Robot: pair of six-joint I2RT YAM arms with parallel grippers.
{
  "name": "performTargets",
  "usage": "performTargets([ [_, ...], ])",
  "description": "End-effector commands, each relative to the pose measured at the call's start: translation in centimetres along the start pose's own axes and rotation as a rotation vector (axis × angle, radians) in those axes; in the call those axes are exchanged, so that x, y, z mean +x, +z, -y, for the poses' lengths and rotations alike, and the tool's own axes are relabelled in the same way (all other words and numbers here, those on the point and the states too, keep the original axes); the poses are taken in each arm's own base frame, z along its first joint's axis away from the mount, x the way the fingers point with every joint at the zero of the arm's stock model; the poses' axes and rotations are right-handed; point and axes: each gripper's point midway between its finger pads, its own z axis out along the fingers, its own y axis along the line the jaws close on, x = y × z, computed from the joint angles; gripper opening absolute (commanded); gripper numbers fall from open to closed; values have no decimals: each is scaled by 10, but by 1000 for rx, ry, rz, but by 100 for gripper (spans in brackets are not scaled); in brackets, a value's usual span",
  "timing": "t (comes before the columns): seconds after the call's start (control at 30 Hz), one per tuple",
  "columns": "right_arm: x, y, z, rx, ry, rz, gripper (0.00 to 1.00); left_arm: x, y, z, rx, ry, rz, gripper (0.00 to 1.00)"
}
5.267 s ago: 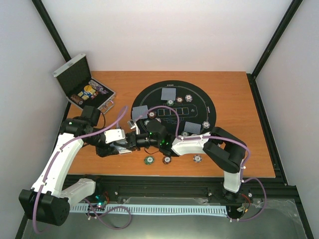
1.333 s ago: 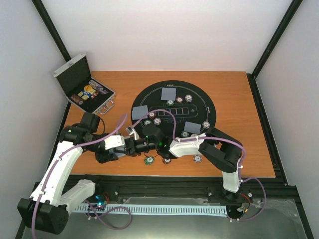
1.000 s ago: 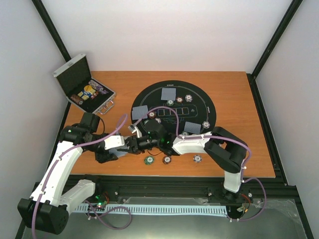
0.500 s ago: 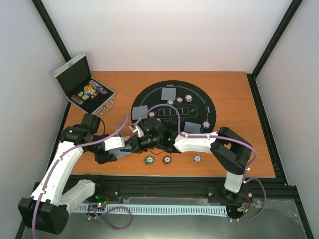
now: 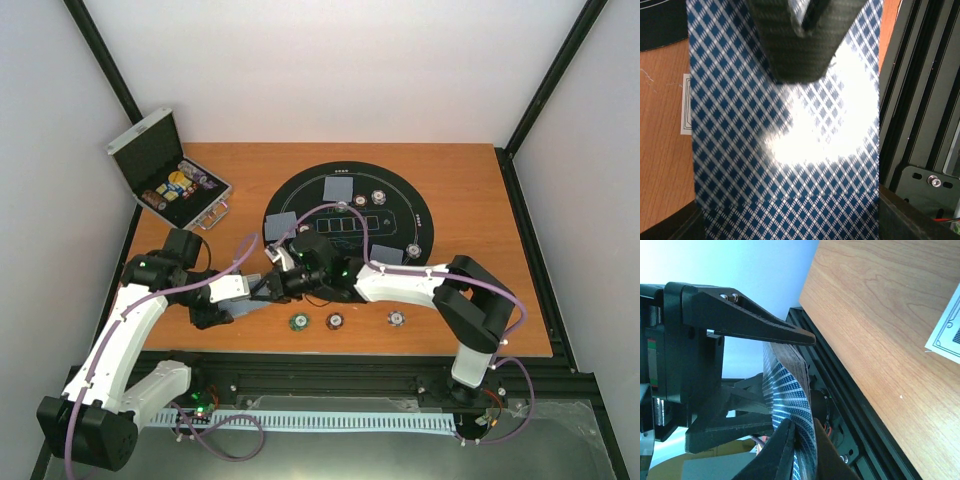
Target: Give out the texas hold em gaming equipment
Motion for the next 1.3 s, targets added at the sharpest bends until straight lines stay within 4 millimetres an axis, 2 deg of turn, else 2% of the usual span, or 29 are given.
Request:
performTargets([
  [0.0, -8, -15, 10, 64, 13, 32, 8, -5, -2, -3, -18, 34, 25, 1],
  [0.2, -17, -45, 16, 65, 15, 73, 6, -3, -1, -4, -20, 34, 14, 1],
  [0.3, -22, -65, 30, 98, 41, 98, 4, -3, -1, -5, -18, 30, 8, 1],
  [0.4, -29, -95, 51, 138, 74, 145, 3, -4, -2, -6, -21, 32, 10, 1],
  [0.53, -34, -143, 100, 235, 156, 210, 3, -4, -3, -6, -22, 34, 6, 1],
  [0.6, -38, -174, 131, 310, 208, 263, 3, -3, -3, -6, -23, 33, 2, 1],
  [0.7, -36, -211, 168, 424, 268, 307, 3, -2, -3, -5, -22, 32, 1, 1],
  [0.87, -39, -259, 204, 543, 331, 386, 3, -3, -2, -5, -20, 32, 4, 1],
  [1.0, -44, -285, 221, 593, 372, 441, 3, -2, -1, -5, -17, 31, 2, 1],
  [1.27, -48, -307, 243, 633, 427, 507, 3, -1, 0, -4, -18, 32, -1, 1],
])
